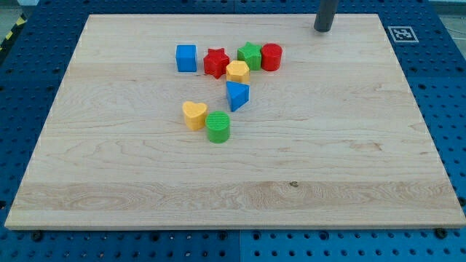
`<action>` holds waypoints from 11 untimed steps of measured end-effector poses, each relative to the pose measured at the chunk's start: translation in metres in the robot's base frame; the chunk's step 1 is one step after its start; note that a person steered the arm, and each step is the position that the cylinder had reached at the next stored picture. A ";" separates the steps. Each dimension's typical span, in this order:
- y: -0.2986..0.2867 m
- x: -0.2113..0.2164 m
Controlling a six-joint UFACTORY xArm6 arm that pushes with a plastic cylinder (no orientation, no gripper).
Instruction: Place your arm to the right of the red circle
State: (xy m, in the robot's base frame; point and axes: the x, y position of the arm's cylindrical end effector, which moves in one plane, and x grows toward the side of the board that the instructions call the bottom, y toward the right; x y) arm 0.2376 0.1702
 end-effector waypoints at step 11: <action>-0.005 0.098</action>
